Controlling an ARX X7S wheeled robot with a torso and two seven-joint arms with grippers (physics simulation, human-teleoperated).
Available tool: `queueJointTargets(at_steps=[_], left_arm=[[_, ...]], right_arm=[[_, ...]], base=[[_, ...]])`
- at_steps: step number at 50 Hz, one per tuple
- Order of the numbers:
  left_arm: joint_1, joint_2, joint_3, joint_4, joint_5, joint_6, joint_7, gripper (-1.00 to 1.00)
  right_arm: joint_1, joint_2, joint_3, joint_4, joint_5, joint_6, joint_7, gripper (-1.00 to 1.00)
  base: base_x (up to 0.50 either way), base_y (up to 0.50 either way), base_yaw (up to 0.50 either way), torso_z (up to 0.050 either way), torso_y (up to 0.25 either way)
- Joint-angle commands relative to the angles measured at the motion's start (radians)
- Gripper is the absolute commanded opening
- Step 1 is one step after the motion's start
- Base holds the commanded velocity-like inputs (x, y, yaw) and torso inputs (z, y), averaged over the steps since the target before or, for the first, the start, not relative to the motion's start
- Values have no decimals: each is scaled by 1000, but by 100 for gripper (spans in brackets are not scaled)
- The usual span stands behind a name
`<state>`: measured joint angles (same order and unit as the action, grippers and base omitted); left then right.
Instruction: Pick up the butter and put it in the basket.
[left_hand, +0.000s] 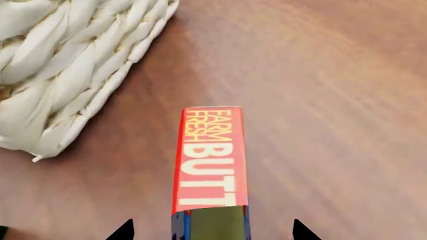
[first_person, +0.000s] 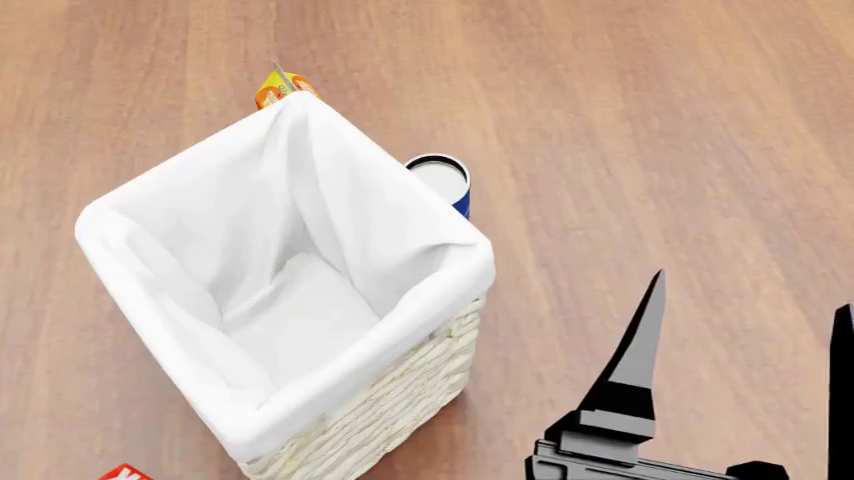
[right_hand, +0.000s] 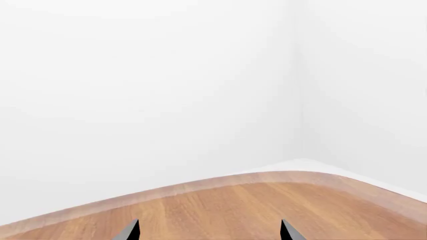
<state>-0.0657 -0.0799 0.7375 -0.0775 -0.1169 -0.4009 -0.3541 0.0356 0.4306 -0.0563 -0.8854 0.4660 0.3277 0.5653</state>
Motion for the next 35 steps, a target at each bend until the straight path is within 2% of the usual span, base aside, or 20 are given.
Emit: queueJointTargets(at_steps=[1, 3, 4, 21, 28, 35], left_arm=[[-23, 6, 8, -53, -12, 22, -4, 100], [-24, 5, 10, -50, -14, 20, -6, 100], [-25, 5, 10, -53, -14, 23, -8, -100], [-29, -5, 26, -62, -26, 33, -22, -100], [-12, -28, 58, 1, -11, 13, -31, -100], [23, -73, 102, 151, 23, -44, -54, -100]], right_arm=[[-1, 2, 0, 5, 2, -4, 4, 100], [-1, 2, -2, 7, 1, -6, 3, 100], [-1, 2, -3, 8, 1, -7, 3, 100], [0, 8, -9, 7, 3, -9, 7, 100], [1, 9, -10, 10, 4, -12, 8, 100], [2, 11, -11, 7, 5, -10, 12, 100]], base=[[0, 0, 0, 0, 0], [0, 0, 0, 0, 0], [0, 0, 0, 0, 0], [0, 0, 0, 0, 0], [1, 0, 0, 0, 0], [0, 0, 0, 0, 0]])
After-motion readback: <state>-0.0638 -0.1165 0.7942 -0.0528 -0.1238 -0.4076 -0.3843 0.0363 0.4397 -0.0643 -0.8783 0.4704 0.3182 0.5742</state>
